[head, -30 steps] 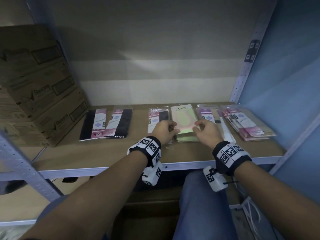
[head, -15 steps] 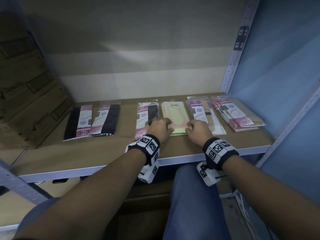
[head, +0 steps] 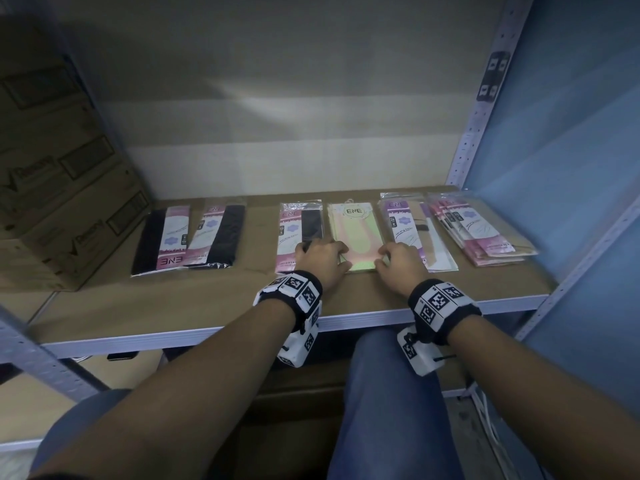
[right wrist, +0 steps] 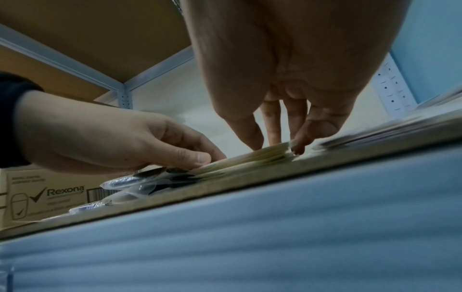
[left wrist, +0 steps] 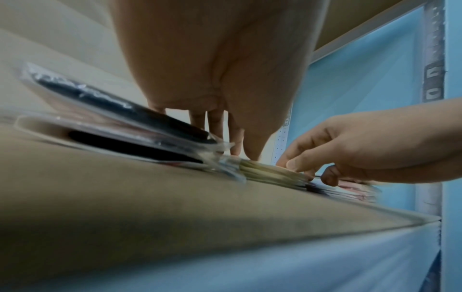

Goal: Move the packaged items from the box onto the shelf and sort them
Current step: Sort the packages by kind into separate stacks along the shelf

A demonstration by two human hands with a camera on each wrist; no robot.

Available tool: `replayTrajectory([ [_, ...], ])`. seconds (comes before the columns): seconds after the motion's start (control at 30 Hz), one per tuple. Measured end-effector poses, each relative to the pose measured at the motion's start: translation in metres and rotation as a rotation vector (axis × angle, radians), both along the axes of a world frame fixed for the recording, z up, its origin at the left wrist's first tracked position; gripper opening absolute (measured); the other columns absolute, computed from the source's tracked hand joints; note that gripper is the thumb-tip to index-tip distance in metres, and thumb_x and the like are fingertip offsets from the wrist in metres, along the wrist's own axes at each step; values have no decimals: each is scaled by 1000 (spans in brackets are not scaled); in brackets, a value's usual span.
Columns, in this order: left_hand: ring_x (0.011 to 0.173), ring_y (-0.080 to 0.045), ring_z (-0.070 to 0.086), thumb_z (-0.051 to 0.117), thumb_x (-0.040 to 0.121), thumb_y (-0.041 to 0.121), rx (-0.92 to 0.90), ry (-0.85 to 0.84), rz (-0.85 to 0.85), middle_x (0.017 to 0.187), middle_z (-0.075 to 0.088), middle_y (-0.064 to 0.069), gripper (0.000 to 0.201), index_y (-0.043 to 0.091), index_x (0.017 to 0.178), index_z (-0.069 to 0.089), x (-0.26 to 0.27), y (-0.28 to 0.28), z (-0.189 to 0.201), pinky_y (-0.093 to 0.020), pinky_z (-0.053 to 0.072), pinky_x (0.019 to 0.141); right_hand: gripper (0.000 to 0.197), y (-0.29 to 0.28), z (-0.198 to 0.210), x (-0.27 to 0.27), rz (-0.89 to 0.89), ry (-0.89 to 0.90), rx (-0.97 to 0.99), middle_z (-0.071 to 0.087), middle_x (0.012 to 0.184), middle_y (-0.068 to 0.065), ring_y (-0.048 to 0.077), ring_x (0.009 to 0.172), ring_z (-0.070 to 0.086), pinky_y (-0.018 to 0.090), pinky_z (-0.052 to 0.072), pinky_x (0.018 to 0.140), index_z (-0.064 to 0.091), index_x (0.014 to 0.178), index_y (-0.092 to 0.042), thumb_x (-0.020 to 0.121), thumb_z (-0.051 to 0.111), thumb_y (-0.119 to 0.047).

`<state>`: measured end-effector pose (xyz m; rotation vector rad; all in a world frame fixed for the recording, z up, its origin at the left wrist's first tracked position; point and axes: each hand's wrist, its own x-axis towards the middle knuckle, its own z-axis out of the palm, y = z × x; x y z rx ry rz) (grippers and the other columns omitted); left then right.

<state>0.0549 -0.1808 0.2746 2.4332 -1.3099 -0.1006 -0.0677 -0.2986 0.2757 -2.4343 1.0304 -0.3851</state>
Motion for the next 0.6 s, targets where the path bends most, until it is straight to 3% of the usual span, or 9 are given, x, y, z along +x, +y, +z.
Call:
replayTrajectory([
  [0.13, 129, -18, 41, 54, 90, 39, -10, 5, -7, 130, 54, 2, 36, 27, 124, 57, 2, 0, 2, -50, 21, 112, 32, -1, 3, 0, 2, 25, 2, 57, 121, 15, 31, 121, 42, 38, 39, 102, 59, 120, -8, 90, 53, -18],
  [0.33, 114, -21, 52, 51, 91, 29, -132, 47, 15, 117, 60, -1, 29, 18, 117, 60, 11, 11, 20, -46, 32, 105, 30, -5, 17, 6, 4, 27, -16, 62, 112, 13, 33, 114, 50, 41, 46, 96, 64, 111, -9, 86, 56, -24],
  [0.4, 108, -22, 56, 54, 91, 26, -164, 52, 23, 115, 61, -4, 26, 14, 112, 61, 22, 20, 27, -37, 40, 99, 34, -3, 25, 12, 11, 9, -35, 61, 118, 13, 32, 117, 48, 41, 46, 97, 63, 115, -9, 86, 55, -25],
  [0.47, 108, -21, 59, 55, 92, 24, -185, 88, 55, 121, 61, -4, 29, 13, 118, 59, 35, 33, 35, -25, 40, 89, 34, 3, 33, 20, 25, -8, -41, 60, 122, 11, 31, 121, 46, 39, 43, 99, 62, 117, -10, 87, 55, -25],
  [0.5, 109, -20, 59, 55, 93, 24, -186, 109, 81, 124, 60, -3, 31, 14, 121, 58, 42, 41, 38, -23, 40, 90, 34, 7, 36, 25, 36, -18, -43, 60, 122, 11, 29, 121, 46, 37, 43, 100, 62, 118, -10, 88, 56, -26],
  [0.6, 112, -22, 58, 55, 91, 27, -156, 139, 163, 128, 58, -4, 33, 18, 123, 56, 64, 67, 43, -42, 38, 107, 33, 25, 43, 42, 86, -45, -69, 61, 123, 7, 25, 116, 53, 34, 44, 98, 63, 117, -11, 88, 57, -26],
])
